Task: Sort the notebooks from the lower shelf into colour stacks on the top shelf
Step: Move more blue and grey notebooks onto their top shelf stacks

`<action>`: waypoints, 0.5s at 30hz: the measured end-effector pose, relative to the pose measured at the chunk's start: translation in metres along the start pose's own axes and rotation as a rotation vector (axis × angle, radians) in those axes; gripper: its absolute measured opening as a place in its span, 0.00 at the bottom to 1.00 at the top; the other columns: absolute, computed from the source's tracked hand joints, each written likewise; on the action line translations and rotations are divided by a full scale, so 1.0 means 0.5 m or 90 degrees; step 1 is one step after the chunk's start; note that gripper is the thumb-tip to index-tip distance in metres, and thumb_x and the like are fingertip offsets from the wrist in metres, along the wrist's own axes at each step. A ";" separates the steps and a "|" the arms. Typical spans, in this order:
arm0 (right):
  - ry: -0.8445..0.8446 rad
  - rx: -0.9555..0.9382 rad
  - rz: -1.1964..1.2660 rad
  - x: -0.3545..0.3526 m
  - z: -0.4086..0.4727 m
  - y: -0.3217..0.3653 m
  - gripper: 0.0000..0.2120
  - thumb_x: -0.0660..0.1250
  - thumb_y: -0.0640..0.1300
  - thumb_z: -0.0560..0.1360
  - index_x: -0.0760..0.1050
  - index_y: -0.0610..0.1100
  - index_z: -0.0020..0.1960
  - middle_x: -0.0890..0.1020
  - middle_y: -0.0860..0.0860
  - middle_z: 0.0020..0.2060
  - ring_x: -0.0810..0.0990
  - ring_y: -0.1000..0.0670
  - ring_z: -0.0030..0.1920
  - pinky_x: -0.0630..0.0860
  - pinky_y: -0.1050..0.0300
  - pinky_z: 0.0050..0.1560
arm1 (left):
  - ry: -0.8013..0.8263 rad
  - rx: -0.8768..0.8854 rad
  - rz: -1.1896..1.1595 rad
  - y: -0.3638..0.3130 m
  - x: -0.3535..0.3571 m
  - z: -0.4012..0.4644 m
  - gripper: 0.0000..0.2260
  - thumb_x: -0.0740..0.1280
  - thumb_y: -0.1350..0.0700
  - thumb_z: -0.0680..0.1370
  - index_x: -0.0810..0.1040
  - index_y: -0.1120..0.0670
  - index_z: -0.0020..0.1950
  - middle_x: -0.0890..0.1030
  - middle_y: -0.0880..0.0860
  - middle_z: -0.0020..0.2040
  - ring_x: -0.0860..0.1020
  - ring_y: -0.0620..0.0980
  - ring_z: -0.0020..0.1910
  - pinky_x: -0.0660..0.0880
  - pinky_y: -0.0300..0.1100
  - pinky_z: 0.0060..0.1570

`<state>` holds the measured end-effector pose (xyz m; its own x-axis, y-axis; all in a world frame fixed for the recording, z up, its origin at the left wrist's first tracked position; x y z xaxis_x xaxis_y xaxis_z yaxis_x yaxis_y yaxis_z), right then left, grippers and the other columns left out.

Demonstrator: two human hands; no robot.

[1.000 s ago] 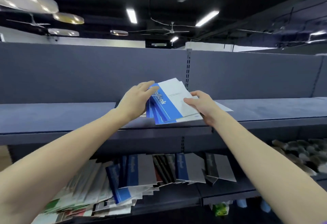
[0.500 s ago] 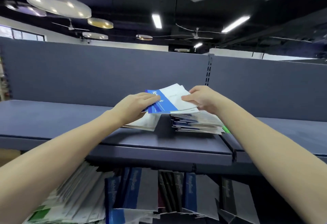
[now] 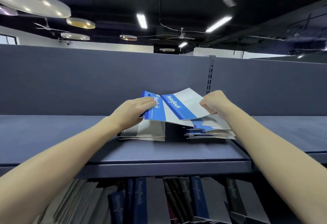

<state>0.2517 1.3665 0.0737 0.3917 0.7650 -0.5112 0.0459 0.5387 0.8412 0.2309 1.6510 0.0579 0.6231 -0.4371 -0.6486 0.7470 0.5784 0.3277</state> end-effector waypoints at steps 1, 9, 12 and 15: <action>-0.020 0.013 -0.035 -0.015 -0.003 -0.008 0.12 0.63 0.31 0.66 0.62 0.43 0.30 0.65 0.48 0.28 0.63 0.48 0.30 0.61 0.61 0.31 | -0.004 0.002 -0.012 -0.001 0.008 0.001 0.25 0.77 0.71 0.65 0.80 0.60 0.61 0.82 0.57 0.61 0.83 0.57 0.57 0.82 0.50 0.44; -0.083 0.025 -0.288 -0.031 -0.043 -0.030 0.13 0.71 0.43 0.66 0.65 0.44 0.37 0.72 0.49 0.31 0.71 0.45 0.33 0.64 0.60 0.32 | -0.029 -0.036 -0.060 0.012 0.032 0.000 0.30 0.73 0.77 0.61 0.79 0.59 0.61 0.83 0.56 0.58 0.83 0.58 0.52 0.82 0.52 0.40; -0.138 0.018 -0.376 -0.022 -0.065 -0.025 0.09 0.69 0.43 0.68 0.69 0.43 0.41 0.79 0.47 0.41 0.77 0.42 0.44 0.70 0.56 0.40 | -0.016 -0.052 -0.059 0.014 0.038 -0.010 0.27 0.72 0.77 0.63 0.81 0.61 0.60 0.83 0.56 0.59 0.83 0.59 0.54 0.82 0.53 0.42; -0.188 -0.006 -0.482 -0.018 -0.073 -0.015 0.11 0.67 0.45 0.73 0.74 0.43 0.54 0.75 0.43 0.57 0.73 0.40 0.58 0.70 0.50 0.53 | -0.018 -0.068 -0.061 0.024 0.032 -0.018 0.27 0.71 0.77 0.64 0.81 0.61 0.60 0.83 0.56 0.59 0.82 0.60 0.55 0.82 0.55 0.44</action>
<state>0.2144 1.3687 0.0657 0.4837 0.0689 -0.8725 0.3881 0.8766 0.2844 0.2477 1.6574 0.0451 0.5573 -0.5125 -0.6532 0.7754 0.6027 0.1887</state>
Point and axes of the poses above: each hand's wrist, its own z-axis towards the middle knuckle, its own x-axis out of the palm, y = z × x, the point moved 8 cm from there along z, towards the middle knuckle
